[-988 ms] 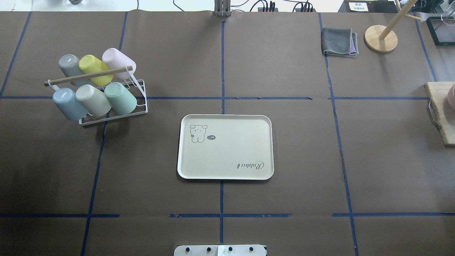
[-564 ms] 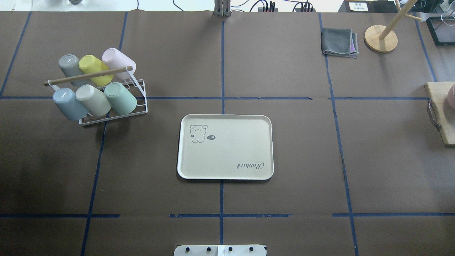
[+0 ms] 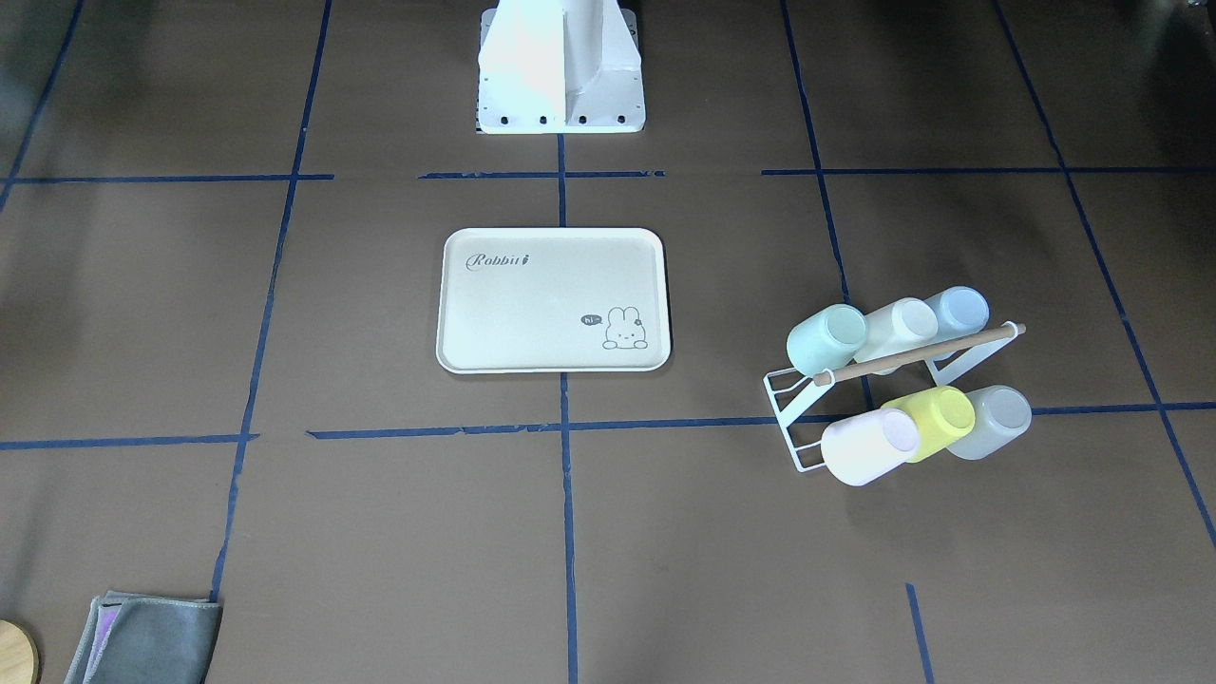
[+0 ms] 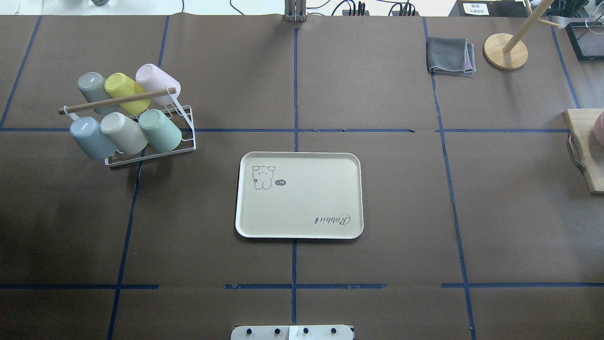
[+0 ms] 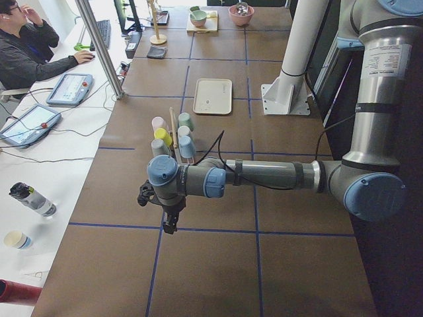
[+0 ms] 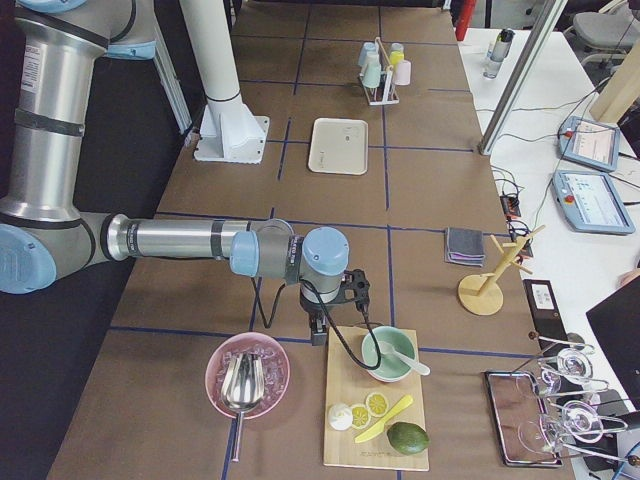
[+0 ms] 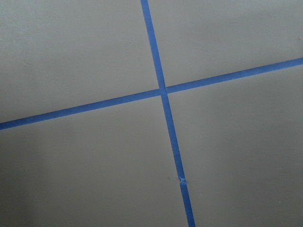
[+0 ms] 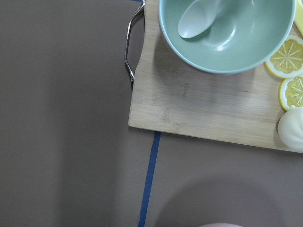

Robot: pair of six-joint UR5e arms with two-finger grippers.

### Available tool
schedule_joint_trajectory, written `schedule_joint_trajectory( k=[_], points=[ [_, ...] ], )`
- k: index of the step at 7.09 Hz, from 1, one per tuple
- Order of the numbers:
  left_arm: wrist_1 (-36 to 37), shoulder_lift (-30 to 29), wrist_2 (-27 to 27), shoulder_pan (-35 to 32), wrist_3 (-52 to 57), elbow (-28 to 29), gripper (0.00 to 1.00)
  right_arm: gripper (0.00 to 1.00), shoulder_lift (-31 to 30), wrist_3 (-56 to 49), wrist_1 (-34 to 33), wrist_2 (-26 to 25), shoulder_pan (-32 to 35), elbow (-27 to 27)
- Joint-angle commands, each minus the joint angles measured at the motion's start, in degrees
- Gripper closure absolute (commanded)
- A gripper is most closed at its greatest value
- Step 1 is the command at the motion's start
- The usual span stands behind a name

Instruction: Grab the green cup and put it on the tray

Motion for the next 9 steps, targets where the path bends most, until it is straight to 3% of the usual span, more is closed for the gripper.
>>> schedule_joint_trajectory(
  k=[1, 5, 7, 9],
  points=[
    [0.0, -2.7, 0.1, 0.0, 0.0, -0.2, 0.00, 0.00, 0.0, 0.1, 0.0, 0.2, 0.0, 0.2],
    [3.7, -14.6, -0.4, 1.8, -10.6, -1.6, 0.00, 0.00, 0.0, 0.1, 0.0, 0.2, 0.0, 0.4],
    [3.5, -14.2, -2.8, 3.0, -11.4, -9.2, 0.00, 0.00, -0.1, 0.1, 0.0, 0.3, 0.0, 0.4],
    [2.1, -16.0, -2.2, 11.2, -11.9, -15.7, 0.00, 0.00, -0.1, 0.1, 0.0, 0.4, 0.0, 0.4]
  ],
)
